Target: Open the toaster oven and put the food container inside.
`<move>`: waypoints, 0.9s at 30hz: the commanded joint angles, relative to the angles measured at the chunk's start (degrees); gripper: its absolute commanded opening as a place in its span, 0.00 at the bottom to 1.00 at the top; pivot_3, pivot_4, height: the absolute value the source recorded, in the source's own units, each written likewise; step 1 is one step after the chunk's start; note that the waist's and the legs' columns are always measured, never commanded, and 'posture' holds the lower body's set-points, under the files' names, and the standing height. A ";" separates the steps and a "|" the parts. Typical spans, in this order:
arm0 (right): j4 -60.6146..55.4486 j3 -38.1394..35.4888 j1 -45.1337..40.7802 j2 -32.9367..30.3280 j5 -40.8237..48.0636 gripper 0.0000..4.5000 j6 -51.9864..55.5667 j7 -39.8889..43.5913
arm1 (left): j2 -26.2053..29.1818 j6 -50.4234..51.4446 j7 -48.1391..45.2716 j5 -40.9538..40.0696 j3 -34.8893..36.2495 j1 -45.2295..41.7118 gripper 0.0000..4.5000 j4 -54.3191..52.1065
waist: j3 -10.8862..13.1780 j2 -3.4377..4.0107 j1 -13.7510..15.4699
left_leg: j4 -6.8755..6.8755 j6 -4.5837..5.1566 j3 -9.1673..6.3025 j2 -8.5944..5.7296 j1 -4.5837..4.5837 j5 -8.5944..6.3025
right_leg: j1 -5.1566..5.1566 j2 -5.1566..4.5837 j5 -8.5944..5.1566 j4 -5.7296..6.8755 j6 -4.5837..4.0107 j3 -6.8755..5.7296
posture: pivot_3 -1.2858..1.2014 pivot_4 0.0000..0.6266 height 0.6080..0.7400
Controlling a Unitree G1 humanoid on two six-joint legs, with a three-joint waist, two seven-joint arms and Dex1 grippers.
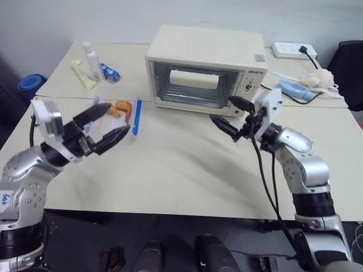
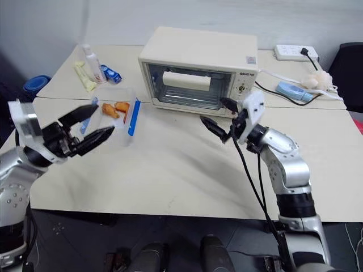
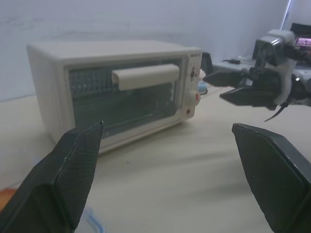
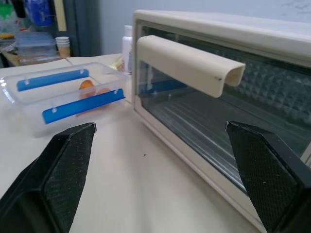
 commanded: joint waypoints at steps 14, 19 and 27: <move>4.67 2.88 -10.76 6.25 -2.92 0.99 1.18 0.70 | -5.50 -2.17 2.90 3.82 -2.49 0.14 1.00 -1.41 | 0.00 0.00 -0.35 | 0.08 0.02 0.08 0.00 -0.12 -0.02 | -0.09 -0.02 0.00 -0.01 0.01 0.02 | 0.52 0.24 1.00; -3.75 5.14 -4.34 2.73 -3.25 0.99 2.79 5.33 | -4.64 -1.88 3.18 4.21 -1.28 -0.80 1.00 0.52 | 0.00 0.00 -0.52 | 0.06 0.01 0.08 0.01 -0.11 -0.02 | -0.11 -0.01 0.00 -0.01 0.00 0.02 | 0.52 0.24 1.00; -8.85 8.30 4.39 -2.74 -6.30 1.00 -4.64 13.51 | -2.89 -2.93 1.67 8.16 -3.15 -9.74 0.68 12.63 | 0.00 -0.01 -0.34 | 0.18 0.06 0.06 0.01 -0.10 -0.04 | -0.09 0.04 0.00 0.01 0.01 0.00 | 0.52 0.24 1.00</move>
